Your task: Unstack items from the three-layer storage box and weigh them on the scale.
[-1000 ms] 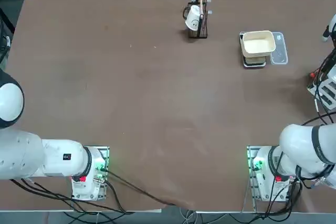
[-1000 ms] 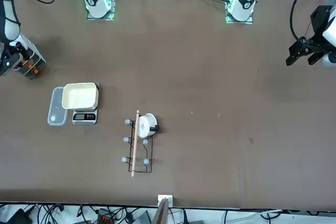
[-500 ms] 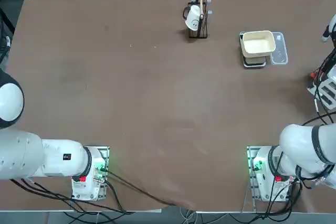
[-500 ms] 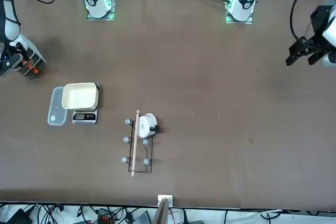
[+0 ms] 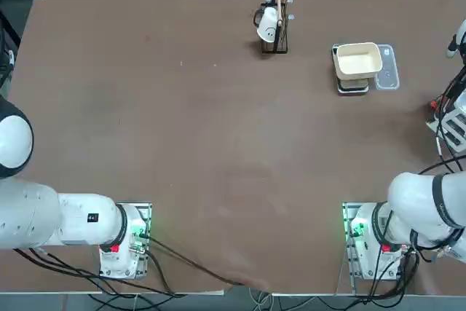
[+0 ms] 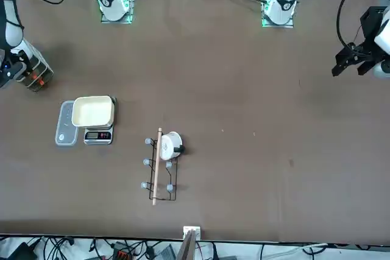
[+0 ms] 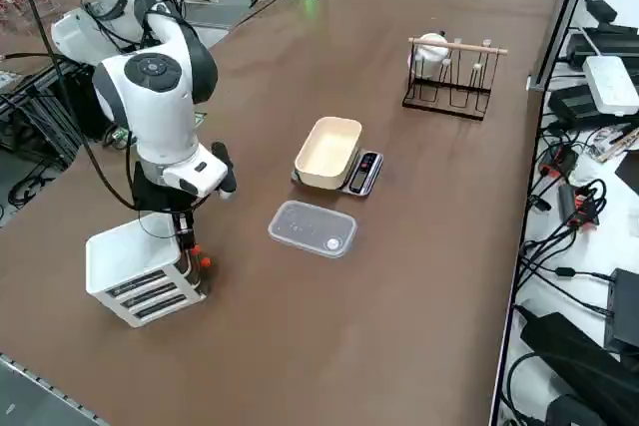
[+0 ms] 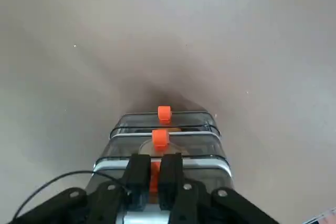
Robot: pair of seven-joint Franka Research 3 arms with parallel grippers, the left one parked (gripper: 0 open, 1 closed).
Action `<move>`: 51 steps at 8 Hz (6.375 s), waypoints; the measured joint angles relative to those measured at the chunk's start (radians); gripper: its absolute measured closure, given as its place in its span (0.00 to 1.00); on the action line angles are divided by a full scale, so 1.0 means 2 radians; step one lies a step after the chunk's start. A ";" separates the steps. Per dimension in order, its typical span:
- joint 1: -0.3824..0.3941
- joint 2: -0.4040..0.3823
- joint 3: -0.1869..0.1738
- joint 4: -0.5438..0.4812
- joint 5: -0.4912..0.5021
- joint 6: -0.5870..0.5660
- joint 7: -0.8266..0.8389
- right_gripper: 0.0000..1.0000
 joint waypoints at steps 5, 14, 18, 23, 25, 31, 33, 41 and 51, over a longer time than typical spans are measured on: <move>0.000 0.001 0.001 0.000 0.000 -0.001 0.003 0.88; 0.032 0.003 0.006 0.005 -0.005 -0.015 0.019 0.88; 0.078 0.017 0.014 0.026 -0.004 -0.018 0.056 0.88; 0.091 0.030 0.016 0.043 -0.004 -0.027 0.065 0.66; 0.094 0.026 0.017 0.060 -0.004 -0.059 0.065 0.27; 0.062 0.003 0.010 0.098 -0.004 -0.139 0.036 0.40; 0.044 0.007 0.010 0.068 -0.004 -0.083 0.032 0.45; 0.042 0.017 0.010 0.042 0.020 -0.037 0.035 0.45; 0.032 0.025 0.010 0.025 0.023 -0.001 0.036 0.63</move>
